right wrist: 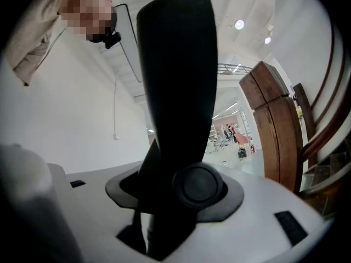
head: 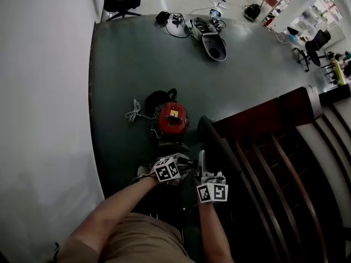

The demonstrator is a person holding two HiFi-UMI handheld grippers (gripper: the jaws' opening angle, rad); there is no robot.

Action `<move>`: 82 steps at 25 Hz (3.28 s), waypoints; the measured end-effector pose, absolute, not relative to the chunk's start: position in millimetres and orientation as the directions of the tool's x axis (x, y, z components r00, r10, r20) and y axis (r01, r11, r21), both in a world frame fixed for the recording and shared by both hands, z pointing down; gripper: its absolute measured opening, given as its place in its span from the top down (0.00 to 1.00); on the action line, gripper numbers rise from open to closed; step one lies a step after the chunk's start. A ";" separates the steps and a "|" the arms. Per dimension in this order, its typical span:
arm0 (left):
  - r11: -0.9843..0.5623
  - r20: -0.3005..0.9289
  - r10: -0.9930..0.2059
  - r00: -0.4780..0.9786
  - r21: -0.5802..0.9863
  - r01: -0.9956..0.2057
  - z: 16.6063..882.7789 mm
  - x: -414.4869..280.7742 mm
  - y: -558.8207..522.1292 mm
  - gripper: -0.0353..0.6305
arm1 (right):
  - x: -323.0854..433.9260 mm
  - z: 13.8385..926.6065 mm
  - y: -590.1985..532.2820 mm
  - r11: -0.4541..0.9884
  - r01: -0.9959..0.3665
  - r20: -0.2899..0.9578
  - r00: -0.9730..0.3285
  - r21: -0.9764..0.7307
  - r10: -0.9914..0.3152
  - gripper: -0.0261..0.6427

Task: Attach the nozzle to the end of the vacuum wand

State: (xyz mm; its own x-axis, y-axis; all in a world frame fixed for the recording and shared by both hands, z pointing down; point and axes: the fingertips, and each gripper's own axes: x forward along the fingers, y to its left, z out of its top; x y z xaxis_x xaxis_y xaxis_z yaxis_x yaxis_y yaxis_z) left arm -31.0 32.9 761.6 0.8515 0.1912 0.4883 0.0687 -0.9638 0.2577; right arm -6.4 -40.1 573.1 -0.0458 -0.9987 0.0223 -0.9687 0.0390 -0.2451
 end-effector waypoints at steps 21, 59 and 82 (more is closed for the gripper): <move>-0.970 0.555 0.227 0.800 0.203 0.134 759.0 -38.3 47.1 0.73 | 3.4 570.2 -22.0 0.004 -0.929 -0.025 0.006 -0.371 -1.000 0.58; -0.968 0.606 0.248 0.755 0.185 0.169 762.3 -30.5 44.9 0.74 | -8.6 582.8 -34.4 0.074 -0.946 -0.024 -0.070 -0.316 -0.997 0.58; -0.960 0.639 0.276 0.717 0.209 0.184 766.2 -24.9 20.4 0.75 | -5.3 590.1 -58.4 0.099 -0.926 -0.019 -0.098 -0.365 -0.995 0.58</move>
